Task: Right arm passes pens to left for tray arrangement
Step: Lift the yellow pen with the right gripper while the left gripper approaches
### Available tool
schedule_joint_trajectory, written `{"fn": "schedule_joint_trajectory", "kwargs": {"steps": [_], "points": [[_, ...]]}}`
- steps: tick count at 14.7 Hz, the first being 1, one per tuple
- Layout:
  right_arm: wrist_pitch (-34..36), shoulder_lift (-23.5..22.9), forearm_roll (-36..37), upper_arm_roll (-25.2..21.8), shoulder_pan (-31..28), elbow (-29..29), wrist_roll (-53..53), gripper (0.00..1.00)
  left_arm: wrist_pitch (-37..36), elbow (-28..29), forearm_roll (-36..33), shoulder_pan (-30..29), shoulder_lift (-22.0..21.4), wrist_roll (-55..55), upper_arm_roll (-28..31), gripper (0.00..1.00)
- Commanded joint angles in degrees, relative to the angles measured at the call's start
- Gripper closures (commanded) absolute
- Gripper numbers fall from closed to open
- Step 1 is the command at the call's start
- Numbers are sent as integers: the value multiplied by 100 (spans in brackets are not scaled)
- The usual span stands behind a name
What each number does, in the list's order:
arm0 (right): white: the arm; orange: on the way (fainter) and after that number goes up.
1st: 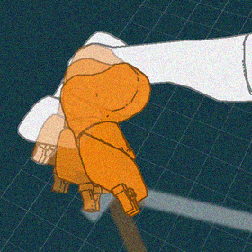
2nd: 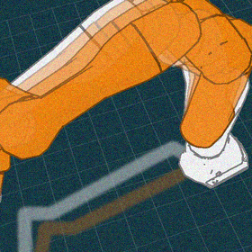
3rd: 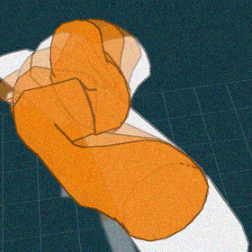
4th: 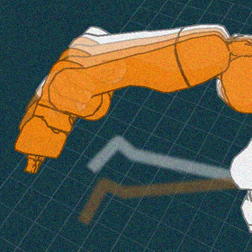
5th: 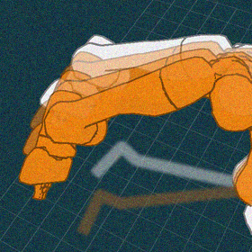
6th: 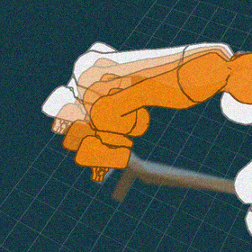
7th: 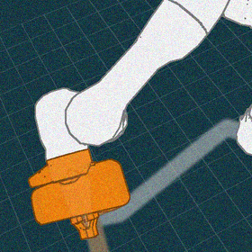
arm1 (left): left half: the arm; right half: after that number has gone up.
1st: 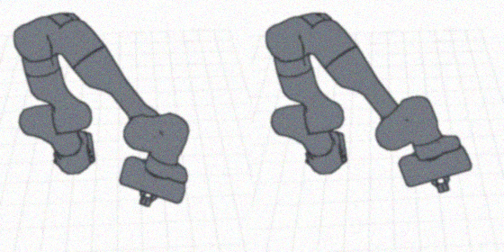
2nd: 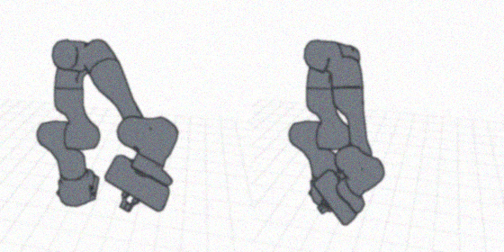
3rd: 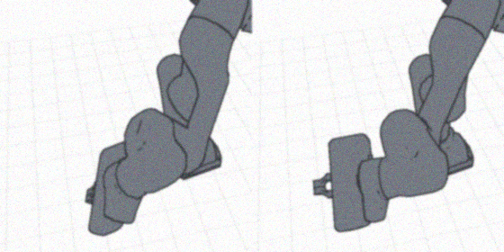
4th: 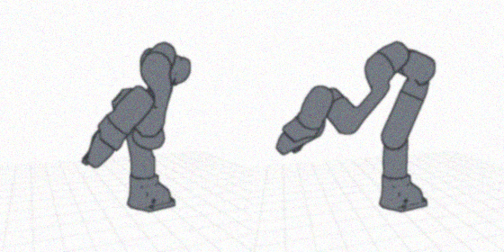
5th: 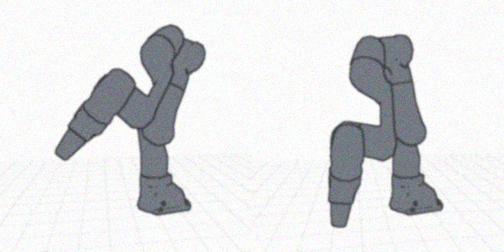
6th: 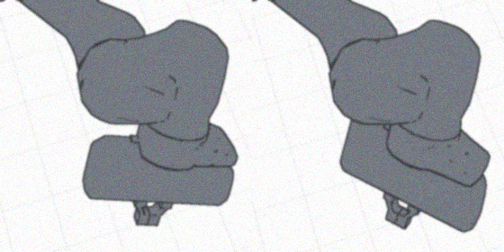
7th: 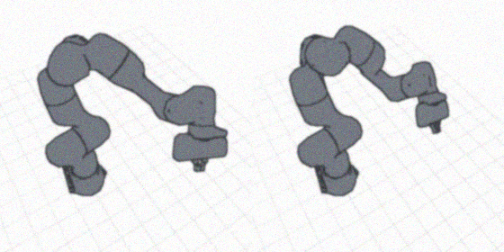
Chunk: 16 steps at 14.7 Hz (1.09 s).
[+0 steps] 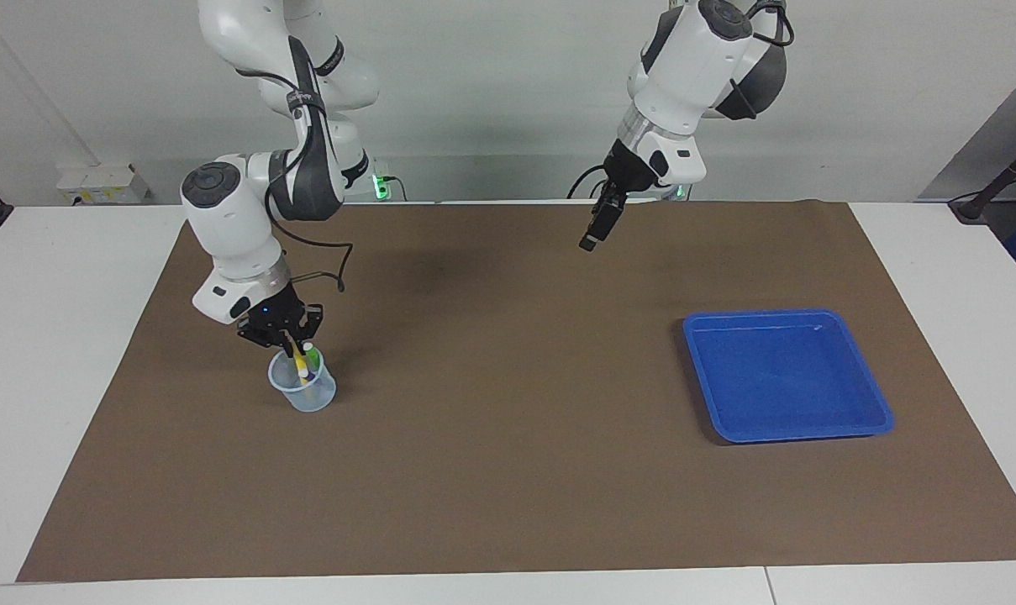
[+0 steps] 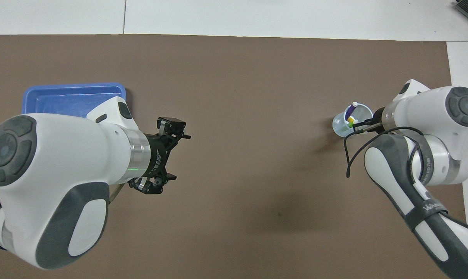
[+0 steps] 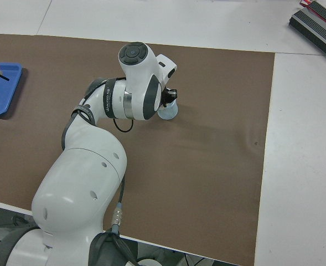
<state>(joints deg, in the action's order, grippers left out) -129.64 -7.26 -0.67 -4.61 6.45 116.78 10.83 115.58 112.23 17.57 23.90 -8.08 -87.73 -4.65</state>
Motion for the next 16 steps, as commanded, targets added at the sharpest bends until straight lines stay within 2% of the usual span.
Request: {"fn": "schedule_joint_trajectory", "kwargs": {"steps": [1, 3, 5, 8, 12, 16], "points": [[596, 102, 14, -4, -74, -347, 156, 100, 228, 273, 273, 159, -211, -157, 87, 0], [913, 154, 14, -13, -74, -541, 156, 100, 455, 412, 492, 168, -246, -279, 87, 0], [1133, 268, 5, -31, -74, -638, 148, 100, 1034, 650, 861, 343, -272, -647, 87, 0], [1554, 497, 5, -40, -74, -805, 139, 100, 1651, 747, 889, 669, -229, -1210, 87, 0], [2678, 603, -144, -31, -74, -1586, 77, 100, 2458, 739, 1082, 914, -106, -1815, 87, 0], [3278, 585, -1372, -75, -240, -2246, -466, 100, 3443, 599, 1082, 1389, 271, -2406, 87, 0]]}}
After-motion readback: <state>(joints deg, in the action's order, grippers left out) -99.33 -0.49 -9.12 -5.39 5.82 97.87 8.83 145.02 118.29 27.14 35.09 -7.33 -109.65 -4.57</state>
